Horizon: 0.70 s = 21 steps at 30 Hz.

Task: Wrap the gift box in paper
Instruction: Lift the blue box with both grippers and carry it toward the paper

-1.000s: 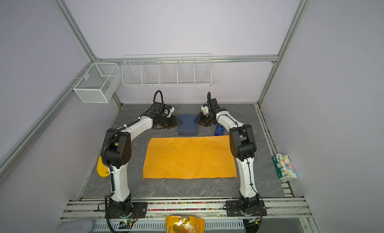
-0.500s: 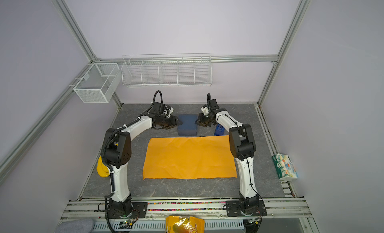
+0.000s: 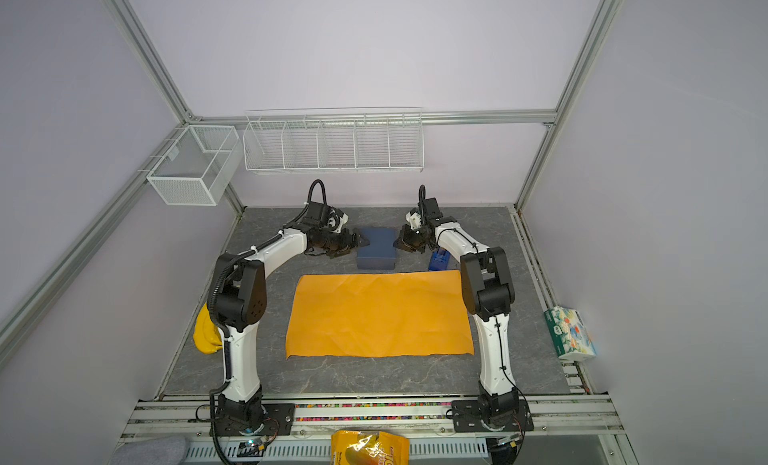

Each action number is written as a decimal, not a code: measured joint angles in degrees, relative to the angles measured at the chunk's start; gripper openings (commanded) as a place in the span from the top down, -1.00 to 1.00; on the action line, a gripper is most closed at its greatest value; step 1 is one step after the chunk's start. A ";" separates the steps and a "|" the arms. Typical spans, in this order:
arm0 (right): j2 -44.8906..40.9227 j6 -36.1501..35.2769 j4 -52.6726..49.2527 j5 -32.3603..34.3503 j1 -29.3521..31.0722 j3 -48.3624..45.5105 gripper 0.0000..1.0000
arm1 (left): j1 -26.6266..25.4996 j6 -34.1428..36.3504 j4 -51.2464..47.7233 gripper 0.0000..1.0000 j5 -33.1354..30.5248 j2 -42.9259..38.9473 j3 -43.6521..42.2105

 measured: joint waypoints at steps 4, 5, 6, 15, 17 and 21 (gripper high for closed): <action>-0.24 0.55 0.68 -0.31 -0.55 -0.68 0.77 | 0.04 -1.09 0.52 -0.98 0.39 0.68 0.00; -0.31 0.63 0.90 -0.35 -0.63 -0.83 0.78 | 0.09 -1.55 1.05 -0.99 0.59 0.76 -0.09; -0.35 0.68 0.98 -0.35 -0.72 -0.98 0.77 | 0.11 -2.08 1.90 -0.99 0.90 0.76 -0.31; -0.48 1.03 1.40 -0.39 -1.77 -1.66 0.77 | 0.22 -7.65 9.44 -1.00 4.11 1.31 -3.56; -0.48 1.07 1.38 -0.33 -1.86 -1.68 0.78 | 0.20 -8.66 10.78 -0.99 4.68 1.53 -3.72; -0.48 1.07 1.38 -0.31 -2.01 -1.70 0.77 | 0.22 -10.67 13.64 -0.88 6.01 2.12 -3.82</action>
